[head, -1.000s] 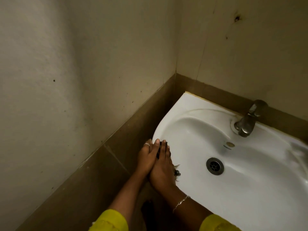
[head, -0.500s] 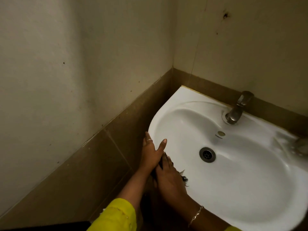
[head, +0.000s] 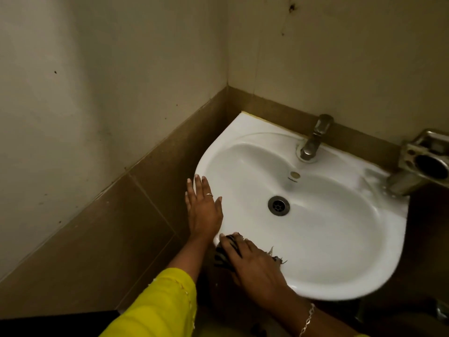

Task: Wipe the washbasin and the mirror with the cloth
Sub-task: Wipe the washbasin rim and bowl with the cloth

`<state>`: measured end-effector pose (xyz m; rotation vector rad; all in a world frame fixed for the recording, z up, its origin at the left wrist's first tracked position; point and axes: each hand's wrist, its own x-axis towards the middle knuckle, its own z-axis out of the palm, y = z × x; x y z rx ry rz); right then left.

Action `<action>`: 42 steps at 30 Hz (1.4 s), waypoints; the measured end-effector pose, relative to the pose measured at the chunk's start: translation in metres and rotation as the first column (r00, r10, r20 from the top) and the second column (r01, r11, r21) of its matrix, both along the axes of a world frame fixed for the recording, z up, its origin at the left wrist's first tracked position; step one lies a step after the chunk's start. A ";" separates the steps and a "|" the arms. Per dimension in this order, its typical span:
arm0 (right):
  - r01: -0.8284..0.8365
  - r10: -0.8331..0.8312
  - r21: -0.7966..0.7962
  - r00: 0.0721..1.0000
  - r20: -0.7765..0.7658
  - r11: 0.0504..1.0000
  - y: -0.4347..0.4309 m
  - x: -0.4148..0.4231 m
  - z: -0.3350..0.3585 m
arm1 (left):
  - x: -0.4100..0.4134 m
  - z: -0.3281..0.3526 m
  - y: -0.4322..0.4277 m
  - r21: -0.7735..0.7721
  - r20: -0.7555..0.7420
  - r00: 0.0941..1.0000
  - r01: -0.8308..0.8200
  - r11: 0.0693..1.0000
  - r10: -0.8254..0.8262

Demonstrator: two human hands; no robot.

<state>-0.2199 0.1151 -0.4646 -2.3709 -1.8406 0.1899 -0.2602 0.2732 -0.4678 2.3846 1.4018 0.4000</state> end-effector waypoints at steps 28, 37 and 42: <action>-0.449 0.473 -0.189 0.874 0.113 0.874 -0.136 0.140 0.013 | 0.001 -0.001 0.003 -0.016 -0.118 0.992 0.031 0.999 -0.032; -0.311 0.393 -0.306 0.881 0.262 0.900 -0.168 0.189 0.027 | 0.000 -0.001 0.003 -0.031 -0.122 0.992 0.035 0.999 -0.038; 0.096 -0.082 -0.189 0.993 0.081 0.977 -0.164 0.150 0.046 | 0.002 -0.001 0.003 -0.051 -0.162 0.986 0.026 0.998 -0.034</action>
